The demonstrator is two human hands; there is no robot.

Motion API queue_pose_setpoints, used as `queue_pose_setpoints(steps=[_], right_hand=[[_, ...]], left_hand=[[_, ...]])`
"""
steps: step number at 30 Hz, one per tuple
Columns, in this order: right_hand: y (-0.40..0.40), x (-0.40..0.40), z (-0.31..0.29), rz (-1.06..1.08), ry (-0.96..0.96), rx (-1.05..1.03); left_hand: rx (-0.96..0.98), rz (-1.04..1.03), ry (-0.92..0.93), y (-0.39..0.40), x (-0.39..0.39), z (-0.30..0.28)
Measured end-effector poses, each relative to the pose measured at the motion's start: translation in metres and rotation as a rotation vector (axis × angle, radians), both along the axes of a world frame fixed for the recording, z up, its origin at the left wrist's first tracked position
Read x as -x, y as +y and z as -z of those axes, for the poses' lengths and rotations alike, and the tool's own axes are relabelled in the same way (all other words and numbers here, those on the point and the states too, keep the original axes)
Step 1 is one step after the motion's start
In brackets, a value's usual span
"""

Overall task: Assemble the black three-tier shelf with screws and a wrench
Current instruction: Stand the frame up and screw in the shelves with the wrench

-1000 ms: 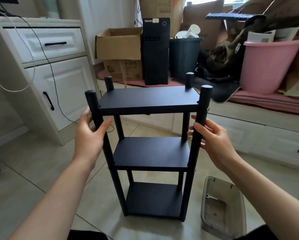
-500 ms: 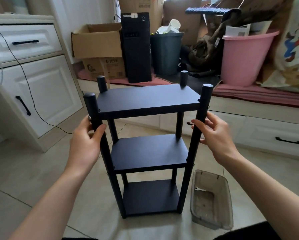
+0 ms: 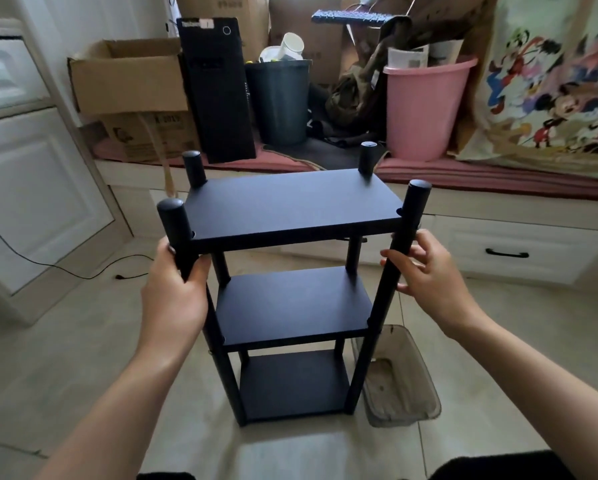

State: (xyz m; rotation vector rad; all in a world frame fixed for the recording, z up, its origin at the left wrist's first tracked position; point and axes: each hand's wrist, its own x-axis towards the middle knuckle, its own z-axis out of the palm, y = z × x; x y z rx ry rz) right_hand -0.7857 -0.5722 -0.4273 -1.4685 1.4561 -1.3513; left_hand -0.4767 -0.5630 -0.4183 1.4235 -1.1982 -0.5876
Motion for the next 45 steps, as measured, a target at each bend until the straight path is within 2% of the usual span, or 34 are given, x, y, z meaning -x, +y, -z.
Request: queue_pose_setpoints(steps=[8,14,19,24,26,28,31,33,36,41,45], right_hand=[[-0.007,0.001,0.005,-0.003,0.026,-0.004],[-0.05,-0.01,-0.002,0.036,0.09,-0.054],[-0.09,-0.022,-0.006,0.102,0.168,-0.08],[-0.115,-0.023,0.0,0.18,0.082,-0.138],[-0.114,-0.02,0.01,0.223,0.016,-0.215],[-0.102,-0.02,0.024,0.269,-0.017,-0.39],[-0.069,-0.04,0.049,0.057,-0.215,-0.841],[-0.051,-0.057,0.06,-0.068,-0.434,-0.998],[-0.048,-0.077,0.071,-0.103,-0.59,-1.0],[-0.058,-0.09,0.085,-0.074,-0.522,-0.929],[-0.072,-0.091,0.084,-0.105,-0.483,-1.013]], left_hand=[[-0.043,-0.024,-0.063,0.007,-0.004,0.003],[-0.057,-0.008,0.045,0.005,-0.004,-0.001],[-0.053,0.083,0.089,0.003,-0.001,0.005],[-0.151,0.306,0.042,0.0,-0.004,0.011],[-0.225,0.391,0.021,-0.003,-0.007,0.011],[-0.256,0.433,0.023,-0.005,-0.011,0.009],[-0.262,0.463,-0.006,-0.005,-0.014,0.009],[-0.265,0.487,-0.032,-0.004,-0.014,0.009],[-0.251,0.49,-0.053,-0.001,-0.014,0.01],[-0.211,0.518,-0.046,0.009,-0.006,0.009],[-0.164,0.495,-0.088,0.011,0.005,0.011]])
